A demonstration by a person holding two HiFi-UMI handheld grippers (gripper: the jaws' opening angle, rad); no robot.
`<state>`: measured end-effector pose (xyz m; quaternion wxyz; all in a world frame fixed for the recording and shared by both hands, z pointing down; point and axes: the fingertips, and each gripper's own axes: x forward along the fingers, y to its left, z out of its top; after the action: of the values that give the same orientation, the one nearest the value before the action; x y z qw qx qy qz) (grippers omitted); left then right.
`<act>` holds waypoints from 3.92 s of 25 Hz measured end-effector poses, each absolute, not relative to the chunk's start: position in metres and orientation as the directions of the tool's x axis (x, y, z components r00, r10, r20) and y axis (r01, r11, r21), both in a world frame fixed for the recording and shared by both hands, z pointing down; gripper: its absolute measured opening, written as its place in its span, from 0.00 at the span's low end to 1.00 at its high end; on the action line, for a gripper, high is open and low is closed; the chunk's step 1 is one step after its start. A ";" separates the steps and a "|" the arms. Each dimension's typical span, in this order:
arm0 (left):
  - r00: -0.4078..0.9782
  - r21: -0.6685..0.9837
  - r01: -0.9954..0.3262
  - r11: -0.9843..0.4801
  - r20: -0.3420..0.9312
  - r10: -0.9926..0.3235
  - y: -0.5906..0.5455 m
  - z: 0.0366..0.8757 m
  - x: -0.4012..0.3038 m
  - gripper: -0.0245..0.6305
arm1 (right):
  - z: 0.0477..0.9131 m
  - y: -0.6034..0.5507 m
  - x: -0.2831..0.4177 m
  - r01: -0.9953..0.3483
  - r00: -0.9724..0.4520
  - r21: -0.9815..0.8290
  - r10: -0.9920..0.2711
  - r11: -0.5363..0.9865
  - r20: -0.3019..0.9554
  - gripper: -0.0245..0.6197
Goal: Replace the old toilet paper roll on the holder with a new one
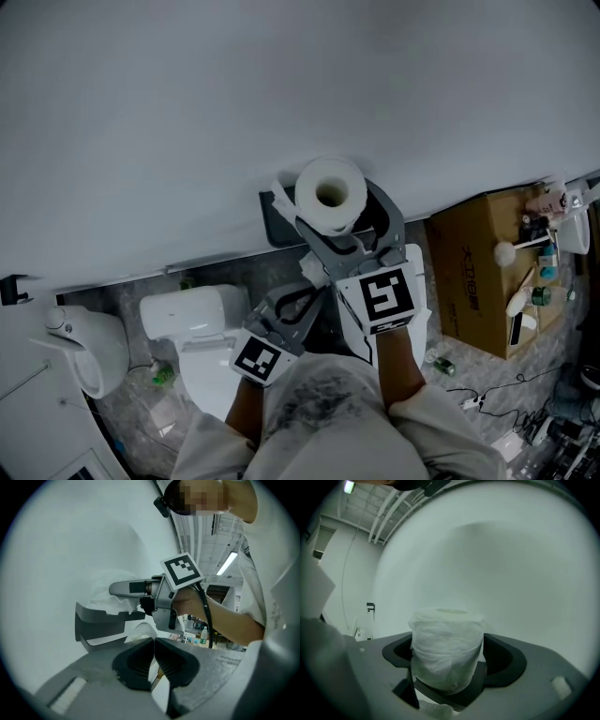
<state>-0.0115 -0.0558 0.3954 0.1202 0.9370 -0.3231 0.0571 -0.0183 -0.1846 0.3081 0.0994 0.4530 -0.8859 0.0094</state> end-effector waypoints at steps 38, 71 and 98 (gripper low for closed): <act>0.820 0.192 -0.570 -0.799 0.202 -0.536 -0.038 0.403 0.034 0.06 | 0.286 -0.137 0.129 -0.919 -0.369 0.153 -0.929 0.365 -0.003 0.63; 0.819 0.235 -0.573 -0.785 0.213 -0.533 -0.023 0.455 0.017 0.06 | 0.401 -0.129 0.123 -0.871 -0.372 0.261 -0.906 0.416 0.202 0.63; 0.794 0.255 -0.606 -0.753 0.240 -0.558 -0.026 0.475 0.003 0.06 | 0.472 -0.166 0.099 -0.693 -0.362 0.522 -0.866 0.497 0.344 0.63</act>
<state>0.0028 -0.0264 0.4754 0.1614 0.9334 -0.3119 0.0744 0.0987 -0.1661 0.4716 0.2978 0.4801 -0.8122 -0.1452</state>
